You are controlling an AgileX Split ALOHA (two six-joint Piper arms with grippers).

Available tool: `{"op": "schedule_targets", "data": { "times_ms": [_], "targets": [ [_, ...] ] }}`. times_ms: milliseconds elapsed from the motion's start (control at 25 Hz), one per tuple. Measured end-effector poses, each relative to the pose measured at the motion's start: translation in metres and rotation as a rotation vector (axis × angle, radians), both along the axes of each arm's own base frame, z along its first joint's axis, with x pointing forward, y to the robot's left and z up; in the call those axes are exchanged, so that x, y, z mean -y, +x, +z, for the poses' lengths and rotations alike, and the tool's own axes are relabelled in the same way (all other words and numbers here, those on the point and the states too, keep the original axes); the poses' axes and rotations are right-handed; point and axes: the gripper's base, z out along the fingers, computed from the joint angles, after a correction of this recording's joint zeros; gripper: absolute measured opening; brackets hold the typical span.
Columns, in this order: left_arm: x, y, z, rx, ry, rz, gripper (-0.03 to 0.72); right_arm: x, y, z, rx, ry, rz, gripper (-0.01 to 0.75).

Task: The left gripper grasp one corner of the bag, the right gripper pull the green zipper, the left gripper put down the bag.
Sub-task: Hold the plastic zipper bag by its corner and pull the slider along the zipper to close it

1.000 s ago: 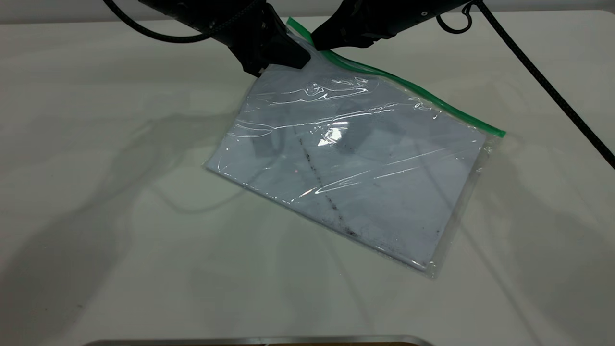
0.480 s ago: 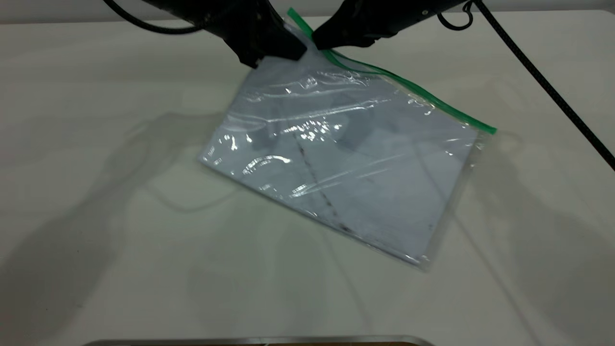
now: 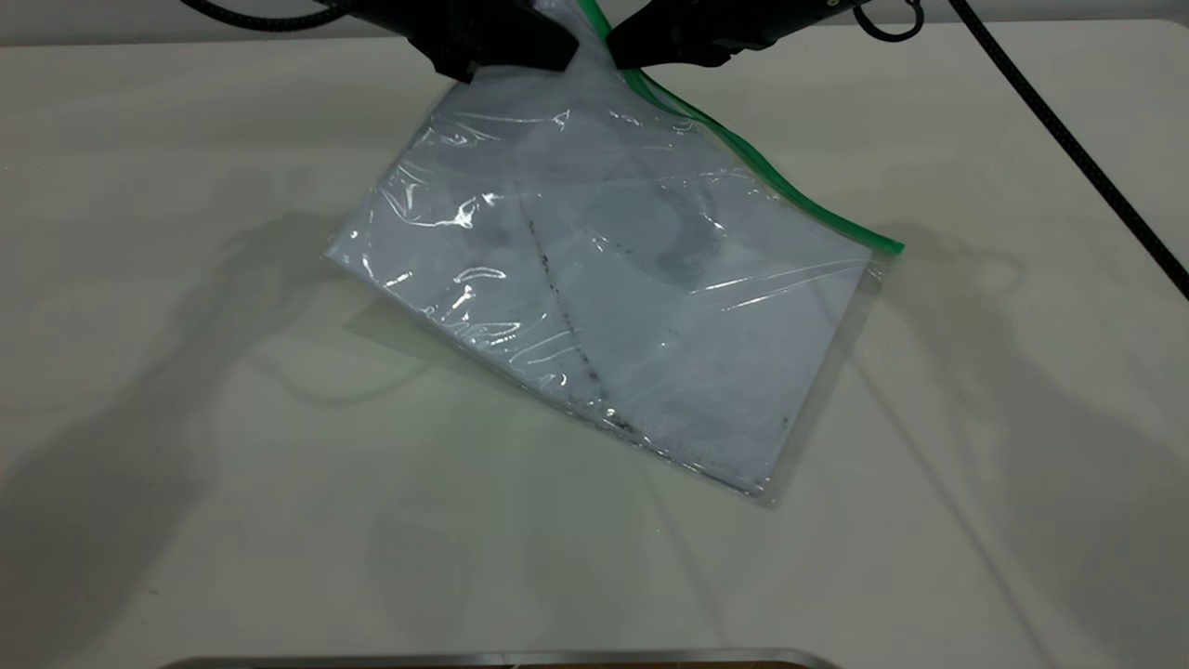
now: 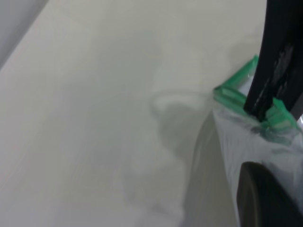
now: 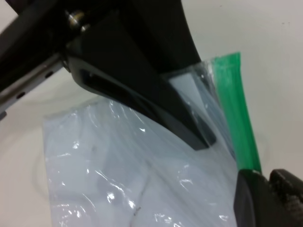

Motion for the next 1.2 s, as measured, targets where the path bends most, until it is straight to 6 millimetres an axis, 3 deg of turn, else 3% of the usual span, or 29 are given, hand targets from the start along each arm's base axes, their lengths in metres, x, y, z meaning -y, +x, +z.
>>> {"op": "schedule_targets", "data": {
  "times_ms": [240, 600, 920, 1200],
  "targets": [
    [-0.004, 0.001, 0.007, 0.001, -0.030, 0.007, 0.059, 0.006, 0.002, -0.002, -0.009, 0.009, -0.012, 0.037],
    [-0.011, 0.005, 0.014, -0.001, -0.066, 0.035, 0.059, 0.018, 0.004, -0.024, -0.051, -0.004, -0.049, 0.038],
    [-0.039, 0.017, 0.035, 0.006, -0.189, 0.136, 0.059, 0.047, 0.008, -0.057, -0.076, -0.126, -0.115, 0.041],
    [-0.043, 0.018, 0.040, 0.014, -0.205, 0.144, 0.059, 0.072, 0.010, -0.065, -0.080, -0.197, -0.114, 0.043]
  ]
}}
